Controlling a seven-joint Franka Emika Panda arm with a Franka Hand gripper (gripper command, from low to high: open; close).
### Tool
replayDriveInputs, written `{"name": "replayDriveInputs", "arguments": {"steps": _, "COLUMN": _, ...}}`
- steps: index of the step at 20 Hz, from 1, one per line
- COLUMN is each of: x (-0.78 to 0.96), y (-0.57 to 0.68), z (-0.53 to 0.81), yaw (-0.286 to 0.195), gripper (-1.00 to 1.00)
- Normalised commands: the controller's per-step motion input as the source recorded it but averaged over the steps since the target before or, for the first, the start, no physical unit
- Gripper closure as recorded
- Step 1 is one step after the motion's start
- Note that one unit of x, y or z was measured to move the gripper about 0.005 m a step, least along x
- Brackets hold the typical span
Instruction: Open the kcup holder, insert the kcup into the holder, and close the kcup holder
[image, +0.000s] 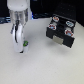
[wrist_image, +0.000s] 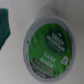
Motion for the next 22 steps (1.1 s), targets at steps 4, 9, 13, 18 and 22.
{"name": "replayDriveInputs", "arguments": {"steps": 4, "x": 0.13, "y": 0.00, "z": -0.06, "yaw": -0.182, "gripper": -1.00}}
{"name": "replayDriveInputs", "arguments": {"steps": 9, "x": 0.10, "y": 0.07, "z": 0.02, "yaw": -0.164, "gripper": 1.00}}
{"name": "replayDriveInputs", "arguments": {"steps": 13, "x": 0.10, "y": 0.14, "z": 0.03, "yaw": -0.116, "gripper": -1.00}}
{"name": "replayDriveInputs", "arguments": {"steps": 18, "x": 0.06, "y": 0.25, "z": 0.09, "yaw": 0.057, "gripper": -1.00}}
{"name": "replayDriveInputs", "arguments": {"steps": 22, "x": 0.09, "y": 0.33, "z": 0.00, "yaw": 0.085, "gripper": -1.00}}
